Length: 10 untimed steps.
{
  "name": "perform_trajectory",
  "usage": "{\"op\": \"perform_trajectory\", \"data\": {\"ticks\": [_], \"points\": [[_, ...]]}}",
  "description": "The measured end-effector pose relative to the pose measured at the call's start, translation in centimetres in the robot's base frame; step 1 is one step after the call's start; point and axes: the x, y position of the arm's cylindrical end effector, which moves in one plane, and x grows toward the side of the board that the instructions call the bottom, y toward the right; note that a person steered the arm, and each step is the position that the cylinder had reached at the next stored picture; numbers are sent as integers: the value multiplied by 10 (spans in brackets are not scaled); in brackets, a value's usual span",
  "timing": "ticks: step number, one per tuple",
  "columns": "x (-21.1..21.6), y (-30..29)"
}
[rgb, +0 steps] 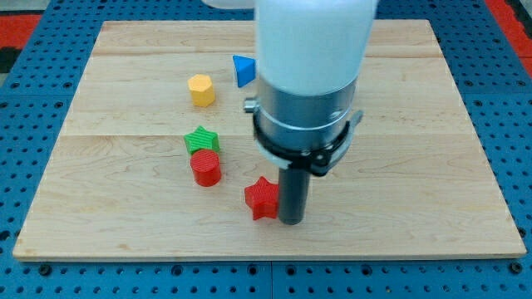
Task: Move the red star towards bottom left
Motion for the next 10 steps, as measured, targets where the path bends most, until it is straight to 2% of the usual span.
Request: {"op": "perform_trajectory", "data": {"ticks": [1,2,4,7,8,9,10], "points": [[1,31],[-17,44],[-19,-25],[1,-127],[4,-137],[32,-124],[37,-97]]}}
